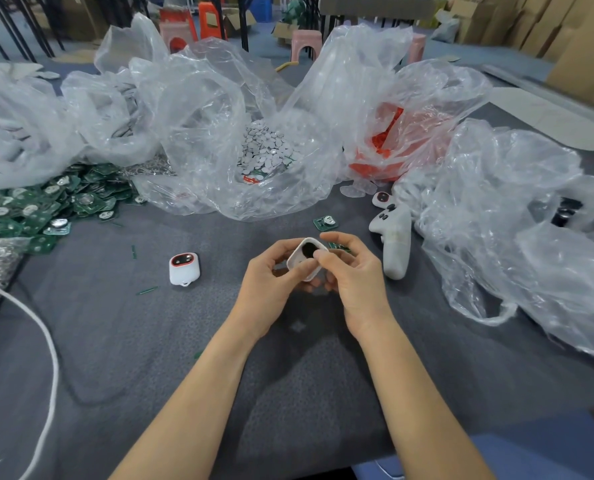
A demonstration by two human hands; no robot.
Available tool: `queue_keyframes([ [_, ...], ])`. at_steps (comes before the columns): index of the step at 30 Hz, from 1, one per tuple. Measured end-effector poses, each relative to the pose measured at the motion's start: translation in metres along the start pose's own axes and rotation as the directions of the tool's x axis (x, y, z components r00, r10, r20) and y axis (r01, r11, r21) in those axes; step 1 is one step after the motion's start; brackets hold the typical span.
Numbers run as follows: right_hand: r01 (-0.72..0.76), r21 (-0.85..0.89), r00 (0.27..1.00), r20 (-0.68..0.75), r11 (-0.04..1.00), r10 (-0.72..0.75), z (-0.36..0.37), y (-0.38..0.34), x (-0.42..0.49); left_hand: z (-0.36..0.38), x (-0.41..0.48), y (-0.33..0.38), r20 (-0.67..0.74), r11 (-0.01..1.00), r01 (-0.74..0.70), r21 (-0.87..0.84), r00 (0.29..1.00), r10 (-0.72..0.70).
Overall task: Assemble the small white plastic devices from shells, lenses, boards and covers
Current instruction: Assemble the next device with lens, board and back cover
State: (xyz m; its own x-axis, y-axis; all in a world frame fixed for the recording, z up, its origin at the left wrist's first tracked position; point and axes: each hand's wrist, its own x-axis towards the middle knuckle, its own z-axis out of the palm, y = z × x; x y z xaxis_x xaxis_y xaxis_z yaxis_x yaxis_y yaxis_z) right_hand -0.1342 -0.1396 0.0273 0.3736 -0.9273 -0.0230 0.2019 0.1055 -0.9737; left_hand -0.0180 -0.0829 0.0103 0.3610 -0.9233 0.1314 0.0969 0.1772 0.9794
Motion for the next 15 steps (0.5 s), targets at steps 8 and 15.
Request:
queue_keyframes([
  [8, 0.044, -0.068, 0.997, -0.058, 0.997, -0.048, 0.0002, 0.0041, 0.0014, 0.0006, -0.0009, -0.0012, -0.02, 0.998, -0.025, 0.066, 0.999, 0.026],
  [15, 0.033, -0.153, 0.998, -0.053, 0.988, -0.042, 0.0008, 0.003, 0.0008, 0.0021, -0.001, -0.0014, -0.055, 0.994, -0.006, 0.109, 0.998, 0.012],
])
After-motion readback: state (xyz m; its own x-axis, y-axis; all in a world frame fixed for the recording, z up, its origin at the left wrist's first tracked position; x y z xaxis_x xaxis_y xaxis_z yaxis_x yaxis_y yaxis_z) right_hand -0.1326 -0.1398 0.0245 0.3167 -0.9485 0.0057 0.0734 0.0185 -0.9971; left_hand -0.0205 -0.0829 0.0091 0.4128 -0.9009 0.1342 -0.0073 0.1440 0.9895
